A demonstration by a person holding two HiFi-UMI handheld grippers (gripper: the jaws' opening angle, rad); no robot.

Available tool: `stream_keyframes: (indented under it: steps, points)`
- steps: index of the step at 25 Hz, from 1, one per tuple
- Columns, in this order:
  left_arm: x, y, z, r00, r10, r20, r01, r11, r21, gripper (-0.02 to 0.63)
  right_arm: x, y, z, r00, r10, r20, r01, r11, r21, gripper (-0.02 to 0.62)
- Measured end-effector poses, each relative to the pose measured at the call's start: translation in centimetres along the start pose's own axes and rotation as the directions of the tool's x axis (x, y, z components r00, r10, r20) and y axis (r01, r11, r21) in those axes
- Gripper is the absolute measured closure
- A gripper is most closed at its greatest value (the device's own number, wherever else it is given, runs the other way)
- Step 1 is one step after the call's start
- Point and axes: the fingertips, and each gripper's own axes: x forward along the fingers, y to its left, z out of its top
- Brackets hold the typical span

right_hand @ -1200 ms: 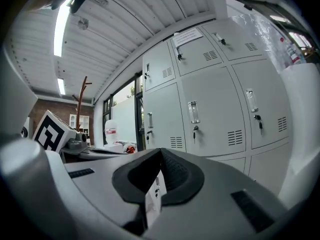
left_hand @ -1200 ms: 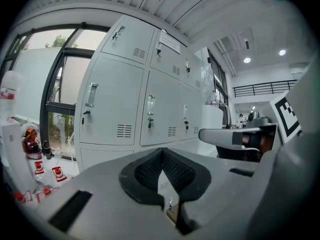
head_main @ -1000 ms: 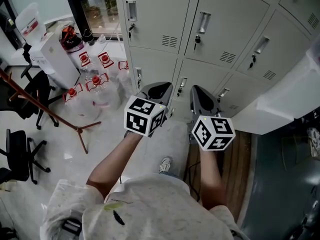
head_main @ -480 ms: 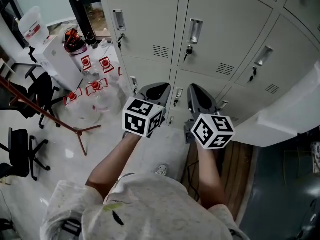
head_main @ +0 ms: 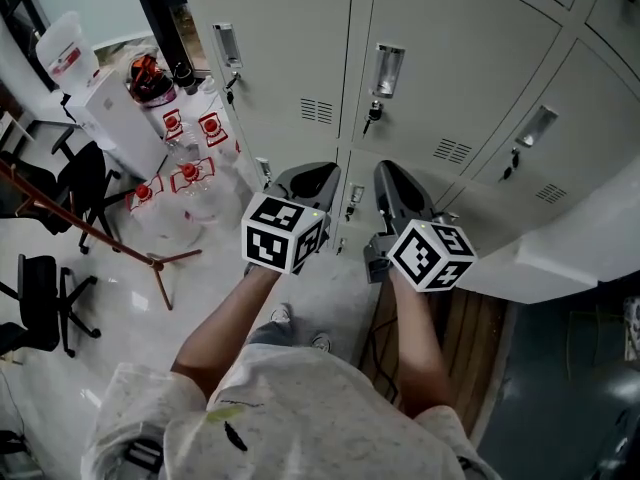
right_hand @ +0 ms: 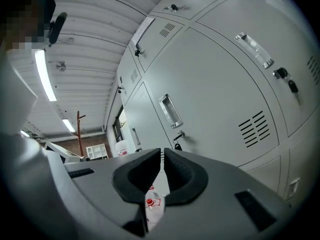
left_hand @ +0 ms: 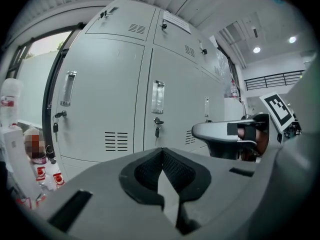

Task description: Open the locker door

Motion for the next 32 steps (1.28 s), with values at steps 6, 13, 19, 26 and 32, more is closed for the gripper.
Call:
stream_keyframes:
  steps: [6, 13, 19, 26, 32]
  points:
    - [2.2, 1.2, 0.1, 0.999, -0.039, 0.003, 0.039, 0.999, -0.012, 0.600, 1.7, -1.0, 0.6, 1.000, -0.008, 0.029, 0.007, 0.999, 0.048, 0.592]
    - [4.8, 2.9, 1.4, 0.994, -0.105, 0.020, 0.105, 0.994, 0.001, 0.600, 4.4, -1.8, 2.0, 0.997, -0.034, 0.071, 0.025, 0.993, 0.117, 0.592]
    - [5.9, 4.4, 1.5, 0.988, -0.151, 0.017, 0.151, 0.989, 0.004, 0.600, 5.9, -2.6, 2.4, 0.992, -0.066, 0.104, 0.044, 0.979, 0.200, 0.591]
    - [6.7, 5.4, 1.6, 0.981, -0.192, 0.017, 0.192, 0.981, 0.009, 0.600, 7.2, -3.0, 2.6, 0.988, -0.069, 0.137, 0.031, 0.964, 0.264, 0.573]
    - [6.9, 6.5, 1.6, 0.979, -0.205, 0.017, 0.205, 0.979, 0.008, 0.600, 7.8, -3.5, 2.4, 0.984, -0.093, 0.151, 0.039, 0.945, 0.324, 0.537]
